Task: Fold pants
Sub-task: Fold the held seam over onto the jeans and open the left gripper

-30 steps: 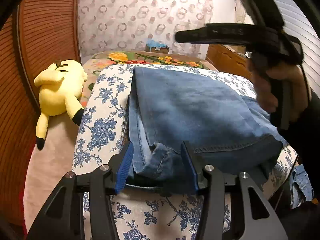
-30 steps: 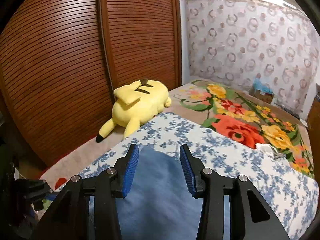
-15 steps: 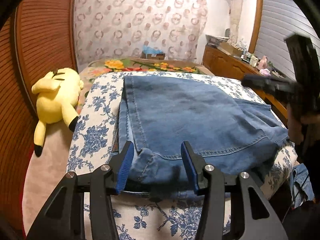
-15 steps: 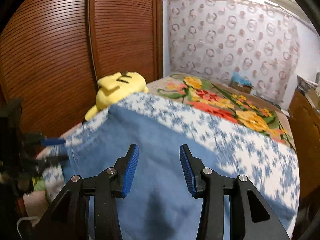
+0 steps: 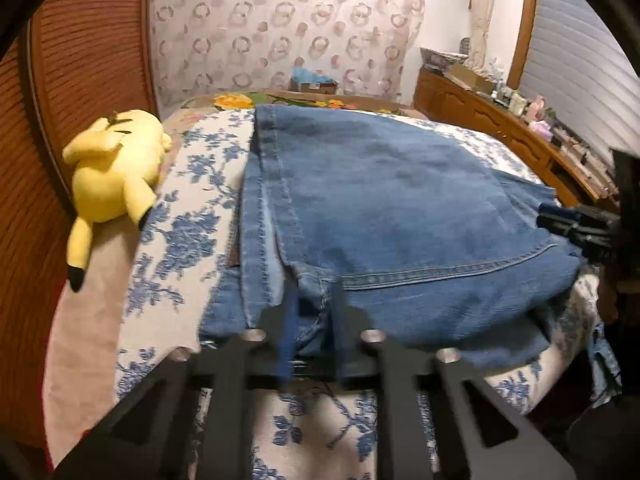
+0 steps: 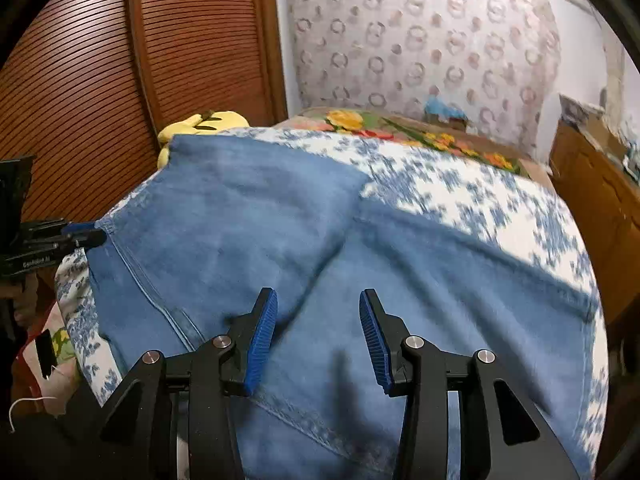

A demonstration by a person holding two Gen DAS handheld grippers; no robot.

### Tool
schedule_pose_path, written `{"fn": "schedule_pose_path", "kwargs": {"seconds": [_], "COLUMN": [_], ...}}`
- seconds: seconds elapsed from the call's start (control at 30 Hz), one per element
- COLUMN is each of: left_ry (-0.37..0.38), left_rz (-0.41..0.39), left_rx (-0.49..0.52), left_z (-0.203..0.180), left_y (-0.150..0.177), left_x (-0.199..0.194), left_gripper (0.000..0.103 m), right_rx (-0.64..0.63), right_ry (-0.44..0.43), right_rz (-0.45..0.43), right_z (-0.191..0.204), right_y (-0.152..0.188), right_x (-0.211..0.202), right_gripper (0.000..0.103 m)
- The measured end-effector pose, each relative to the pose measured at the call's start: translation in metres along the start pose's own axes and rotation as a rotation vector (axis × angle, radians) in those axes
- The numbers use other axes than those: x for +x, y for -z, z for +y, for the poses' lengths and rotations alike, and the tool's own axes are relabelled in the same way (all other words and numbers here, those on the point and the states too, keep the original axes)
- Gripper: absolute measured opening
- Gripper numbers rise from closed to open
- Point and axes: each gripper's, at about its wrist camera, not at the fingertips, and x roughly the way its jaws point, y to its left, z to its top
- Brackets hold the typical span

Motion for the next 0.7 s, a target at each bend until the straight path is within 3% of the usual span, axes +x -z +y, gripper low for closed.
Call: {"fn": "schedule_pose_path", "kwargs": {"seconds": [0.17,0.27,0.33,0.6,0.67,0.7], "left_ry": [-0.003,-0.046,-0.079,-0.086,-0.088,-0.092], "left_rz": [-0.096,-0.155,-0.141,-0.084,-0.085,-0.085], "left_rx": [-0.011,-0.05,-0.065,-0.057,-0.051,-0.045], "left_z": [-0.003,0.008,0.017,0.015,0.013,0.012], "left_y": [-0.005,-0.007,-0.006,-0.001,-0.002,-0.002], "left_x": [-0.028,-0.049,-0.049,-0.035,-0.036,-0.037], "left_gripper": [0.008,0.007,0.007,0.009,0.016,0.026], "right_rx": [0.032,0.046,0.053,0.076,0.078,0.092], "right_ry": [0.013,0.025,0.024,0.028,0.031,0.036], "right_rz": [0.02,0.034,0.04,0.054,0.053,0.044], "right_z": [-0.007,-0.01,-0.014,-0.019,-0.021,-0.022], "right_y": [0.01,0.013,0.014,0.023,0.026,0.027], "right_x": [-0.004,-0.004,0.001,-0.003,-0.006,-0.008], "right_gripper": [0.045,0.045,0.045,0.045,0.044,0.044]}}
